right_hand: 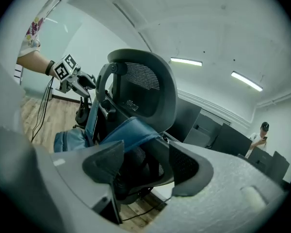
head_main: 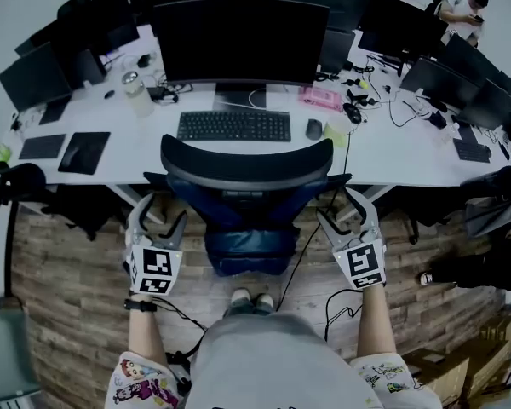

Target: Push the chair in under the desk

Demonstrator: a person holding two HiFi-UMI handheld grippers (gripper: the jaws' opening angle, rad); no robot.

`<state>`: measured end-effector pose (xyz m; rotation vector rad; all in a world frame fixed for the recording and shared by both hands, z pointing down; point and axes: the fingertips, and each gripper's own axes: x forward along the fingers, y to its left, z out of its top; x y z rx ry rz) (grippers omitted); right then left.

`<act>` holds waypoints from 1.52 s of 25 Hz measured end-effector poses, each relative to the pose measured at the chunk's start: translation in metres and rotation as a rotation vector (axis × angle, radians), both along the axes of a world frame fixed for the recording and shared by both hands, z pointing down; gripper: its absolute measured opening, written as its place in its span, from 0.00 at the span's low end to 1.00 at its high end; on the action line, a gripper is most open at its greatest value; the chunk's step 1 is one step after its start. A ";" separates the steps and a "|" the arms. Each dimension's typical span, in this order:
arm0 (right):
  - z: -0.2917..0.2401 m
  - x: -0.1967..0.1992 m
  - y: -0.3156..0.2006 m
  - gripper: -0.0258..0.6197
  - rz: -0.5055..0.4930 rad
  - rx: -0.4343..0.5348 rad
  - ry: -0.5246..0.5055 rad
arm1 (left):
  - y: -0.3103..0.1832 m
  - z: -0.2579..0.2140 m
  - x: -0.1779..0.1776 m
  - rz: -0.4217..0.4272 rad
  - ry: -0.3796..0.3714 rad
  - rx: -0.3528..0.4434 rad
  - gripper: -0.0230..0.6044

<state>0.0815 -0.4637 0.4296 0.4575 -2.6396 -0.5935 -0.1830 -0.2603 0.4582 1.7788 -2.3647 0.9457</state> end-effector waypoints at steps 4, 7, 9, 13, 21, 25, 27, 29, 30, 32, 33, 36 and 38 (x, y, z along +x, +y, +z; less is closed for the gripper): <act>0.003 0.003 0.013 0.44 0.009 -0.074 -0.039 | 0.004 -0.002 0.017 -0.022 0.120 0.074 0.52; 0.003 0.003 0.024 0.39 0.006 -0.114 -0.066 | 0.002 -0.003 0.032 -0.010 0.191 0.119 0.46; 0.003 0.003 0.030 0.38 0.004 -0.132 -0.078 | 0.000 -0.004 0.042 0.004 0.214 0.131 0.43; 0.004 0.006 0.039 0.36 0.004 -0.181 -0.099 | -0.004 -0.011 0.064 0.025 0.258 0.186 0.35; 0.008 0.019 0.049 0.26 0.025 -0.269 -0.134 | -0.004 -0.017 0.098 0.050 0.374 0.247 0.18; 0.011 0.026 0.054 0.18 0.038 -0.309 -0.170 | -0.003 -0.024 0.109 0.060 0.410 0.283 0.10; 0.010 0.029 0.055 0.10 0.045 -0.324 -0.190 | -0.004 -0.024 0.113 0.058 0.420 0.286 0.06; 0.009 0.030 0.056 0.06 0.049 -0.336 -0.213 | -0.005 -0.022 0.116 0.060 0.428 0.281 0.06; 0.007 0.031 0.056 0.04 0.051 -0.340 -0.228 | -0.006 -0.021 0.117 0.061 0.430 0.277 0.06; 0.005 0.032 0.057 0.04 0.055 -0.346 -0.258 | -0.006 -0.019 0.118 0.059 0.435 0.271 0.06; 0.004 0.032 0.057 0.04 0.057 -0.346 -0.268 | -0.006 -0.019 0.118 0.057 0.438 0.270 0.06; 0.003 0.032 0.056 0.04 0.061 -0.342 -0.276 | -0.005 -0.016 0.117 0.047 0.440 0.268 0.06; 0.002 0.033 0.054 0.04 0.064 -0.340 -0.277 | -0.004 -0.014 0.116 0.043 0.436 0.264 0.06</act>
